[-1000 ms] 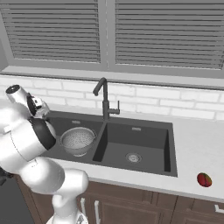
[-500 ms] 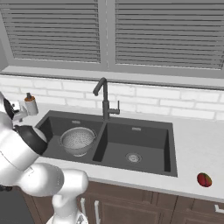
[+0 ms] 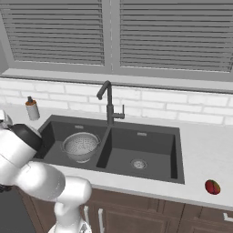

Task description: Put the colander in the sink, put the mango, mango in the colander, and turn on the sink faucet and pour water over the colander.

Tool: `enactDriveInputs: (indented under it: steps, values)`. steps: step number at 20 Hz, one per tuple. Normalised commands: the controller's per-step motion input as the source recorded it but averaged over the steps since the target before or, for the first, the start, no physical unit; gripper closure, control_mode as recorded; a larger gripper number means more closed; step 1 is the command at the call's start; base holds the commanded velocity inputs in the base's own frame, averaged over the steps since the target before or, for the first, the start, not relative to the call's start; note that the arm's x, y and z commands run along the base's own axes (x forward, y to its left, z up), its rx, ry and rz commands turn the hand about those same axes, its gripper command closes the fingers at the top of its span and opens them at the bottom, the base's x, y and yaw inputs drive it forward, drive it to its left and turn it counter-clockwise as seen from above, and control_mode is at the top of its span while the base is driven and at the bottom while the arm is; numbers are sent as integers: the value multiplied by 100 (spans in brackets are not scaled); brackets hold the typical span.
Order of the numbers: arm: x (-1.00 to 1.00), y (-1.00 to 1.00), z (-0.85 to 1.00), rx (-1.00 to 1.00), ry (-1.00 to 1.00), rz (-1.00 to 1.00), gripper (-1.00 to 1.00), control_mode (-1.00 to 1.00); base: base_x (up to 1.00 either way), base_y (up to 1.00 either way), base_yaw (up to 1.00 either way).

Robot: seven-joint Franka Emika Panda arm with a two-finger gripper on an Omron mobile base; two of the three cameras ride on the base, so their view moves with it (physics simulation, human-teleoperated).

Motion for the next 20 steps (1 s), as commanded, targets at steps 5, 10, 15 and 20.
enactDriveInputs:
  steps: [5,10,15,20]
  values:
    - [-6,63,0,6,3,-2,-100,-100,0,0,0]
    - [-11,52,-2,4,1,-2,-100,-100,0,0,0]
    - [-1,33,-15,2,0,-4,-100,-100,0,0,0]
    - [0,8,-19,0,0,-6,-100,-100,0,0,0]
